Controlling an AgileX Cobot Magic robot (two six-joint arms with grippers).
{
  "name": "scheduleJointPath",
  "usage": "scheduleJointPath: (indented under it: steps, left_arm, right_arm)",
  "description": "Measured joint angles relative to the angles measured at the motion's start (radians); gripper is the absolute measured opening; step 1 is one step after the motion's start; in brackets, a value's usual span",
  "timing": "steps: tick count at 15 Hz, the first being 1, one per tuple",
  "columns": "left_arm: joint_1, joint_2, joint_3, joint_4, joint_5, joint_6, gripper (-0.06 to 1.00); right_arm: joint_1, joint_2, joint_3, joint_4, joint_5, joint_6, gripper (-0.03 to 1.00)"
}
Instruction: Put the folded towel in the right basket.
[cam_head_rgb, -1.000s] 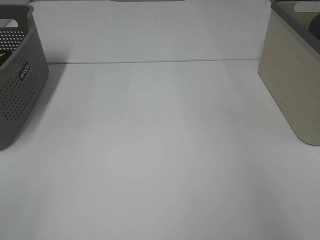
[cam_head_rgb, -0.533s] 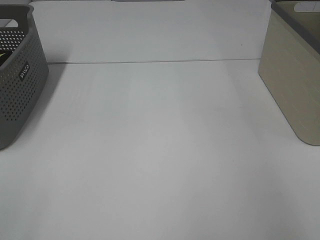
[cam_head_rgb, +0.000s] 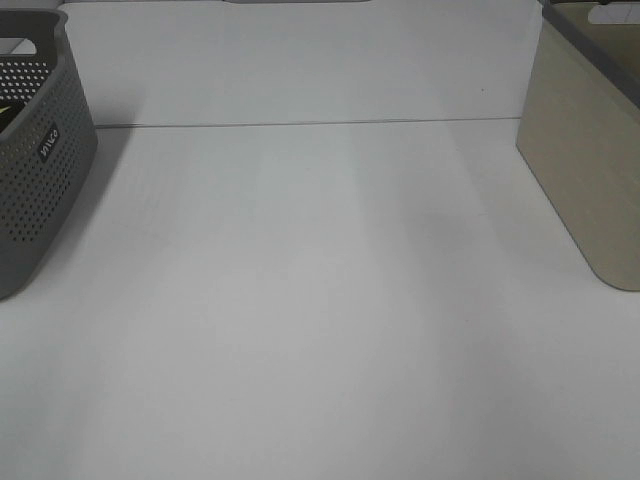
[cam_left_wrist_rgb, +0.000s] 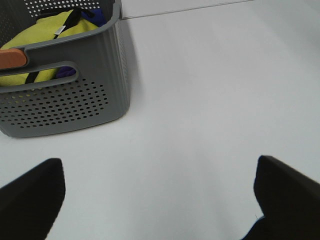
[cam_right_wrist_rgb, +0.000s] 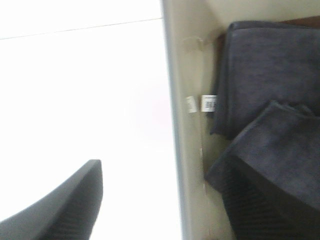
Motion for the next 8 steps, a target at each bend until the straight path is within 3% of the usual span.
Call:
scheduleJointPath:
  steps: [3, 8]
  left_arm:
    - [0.0, 0.0, 0.0, 0.0, 0.0, 0.0, 0.98]
    - [0.0, 0.0, 0.0, 0.0, 0.0, 0.0, 0.98]
  right_arm:
    - [0.108, -0.058, 0.0, -0.011, 0.113, 0.023, 0.65]
    - [0.108, -0.146, 0.065, -0.125, 0.119, 0.115, 0.65]
